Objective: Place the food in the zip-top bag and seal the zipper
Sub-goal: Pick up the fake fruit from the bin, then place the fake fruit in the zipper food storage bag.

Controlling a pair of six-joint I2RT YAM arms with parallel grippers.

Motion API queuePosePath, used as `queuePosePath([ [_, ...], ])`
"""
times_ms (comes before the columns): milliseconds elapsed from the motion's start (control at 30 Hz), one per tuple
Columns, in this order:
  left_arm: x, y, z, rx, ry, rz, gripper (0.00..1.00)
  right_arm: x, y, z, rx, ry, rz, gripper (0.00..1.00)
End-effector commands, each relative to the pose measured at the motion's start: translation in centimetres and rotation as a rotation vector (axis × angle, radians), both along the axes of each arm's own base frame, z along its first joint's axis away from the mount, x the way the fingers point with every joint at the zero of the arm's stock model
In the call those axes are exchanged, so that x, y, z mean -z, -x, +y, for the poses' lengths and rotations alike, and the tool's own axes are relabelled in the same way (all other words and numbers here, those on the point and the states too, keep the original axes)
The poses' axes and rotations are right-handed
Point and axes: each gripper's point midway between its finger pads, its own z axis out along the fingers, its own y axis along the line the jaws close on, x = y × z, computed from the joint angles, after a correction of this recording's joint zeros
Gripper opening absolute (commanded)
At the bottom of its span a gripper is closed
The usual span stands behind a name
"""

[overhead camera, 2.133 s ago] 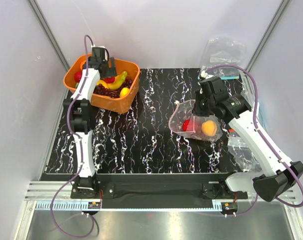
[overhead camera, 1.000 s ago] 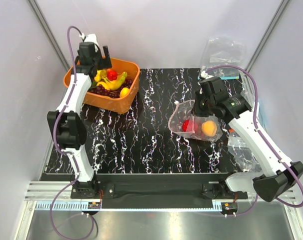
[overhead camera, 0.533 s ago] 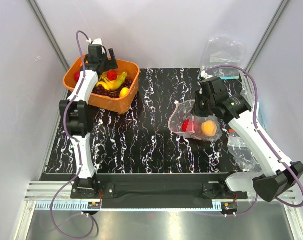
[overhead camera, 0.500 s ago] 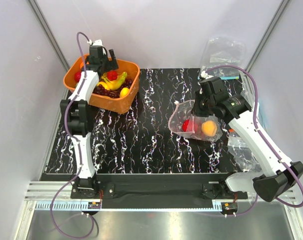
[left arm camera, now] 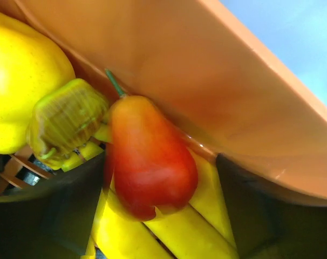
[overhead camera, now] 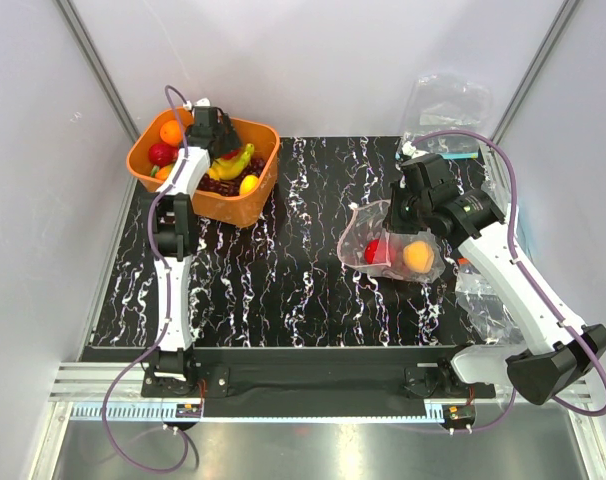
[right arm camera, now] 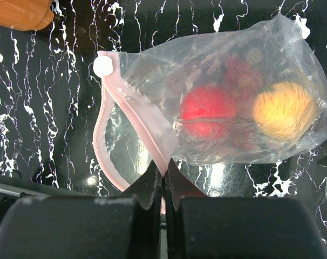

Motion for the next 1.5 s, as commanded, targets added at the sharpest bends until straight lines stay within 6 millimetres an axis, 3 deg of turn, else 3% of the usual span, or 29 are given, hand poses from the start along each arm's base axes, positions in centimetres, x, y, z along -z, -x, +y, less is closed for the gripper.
queuePosePath([
  [0, -4.2, -0.9, 0.5, -0.020, 0.004, -0.098, 0.67, -2.0, 0.0, 0.1, -0.014, -0.022, -0.062, 0.00],
  [100, -6.1, -0.3, 0.3, -0.004, -0.001, -0.140, 0.48, -1.9, 0.0, 0.1, -0.013, -0.023, -0.060, 0.00],
  [200, -8.8, 0.9, 0.5, 0.011, -0.005, -0.184, 0.43, -1.7, 0.0, 0.2, -0.014, -0.024, -0.056, 0.00],
  [333, -13.4, 2.7, -0.7, 0.097, 0.050, -0.272, 0.42, -1.5, -0.1, 0.4, -0.020, -0.030, -0.053, 0.00],
  [500, -19.0, 7.5, -3.8, 0.256, 0.173, -0.377, 0.42, -1.4, -0.3, 0.6, -0.023, -0.031, -0.047, 0.00],
  [533, -18.5, 8.5, -4.1, 0.266, 0.188, -0.361, 0.43, -1.4, -0.3, 0.7, -0.027, -0.035, -0.047, 0.00],
  [567, -20.6, 9.8, -4.4, 0.286, 0.197, -0.396, 0.44, -1.5, -0.2, 0.8, -0.028, -0.039, -0.047, 0.00],
  [700, -23.3, 13.7, -5.8, 0.346, 0.246, -0.442, 0.44, -1.7, -0.3, 0.9, -0.035, -0.041, -0.054, 0.00],
  [800, -24.3, 17.3, -8.2, 0.413, 0.281, -0.447, 0.45, -1.7, -0.6, 0.9, -0.036, -0.032, -0.053, 0.00],
  [833, -23.7, 18.7, -9.9, 0.451, 0.291, -0.429, 0.45, -1.6, -0.6, 0.9, -0.039, -0.030, -0.052, 0.00],
  [900, -25.6, 21.5, -11.8, 0.507, 0.301, -0.469, 0.46, -1.6, -0.9, 1.1, -0.048, -0.026, -0.054, 0.00],
  [933, -24.7, 23.2, -14.0, 0.556, 0.318, -0.444, 0.47, -1.5, -0.9, 1.2, -0.052, -0.027, -0.051, 0.00],
  [967, -26.6, 24.7, -14.8, 0.579, 0.313, -0.502, 0.47, -1.6, -1.0, 1.2, -0.053, -0.028, -0.053, 0.00],
  [1133, -26.9, 30.4, -21.1, 0.711, 0.334, -0.512, 0.48, -1.6, -1.3, 1.7, -0.064, -0.032, -0.054, 0.00],
  [1333, -25.9, 34.9, -26.2, 0.839, 0.414, -0.441, 0.50, -1.7, -1.5, 1.6, -0.054, -0.033, -0.052, 0.00],
  [1467, -25.0, 36.2, -28.1, 0.878, 0.423, -0.409, 0.50, -1.8, -1.5, 1.5, -0.045, -0.026, -0.054, 0.00],
])
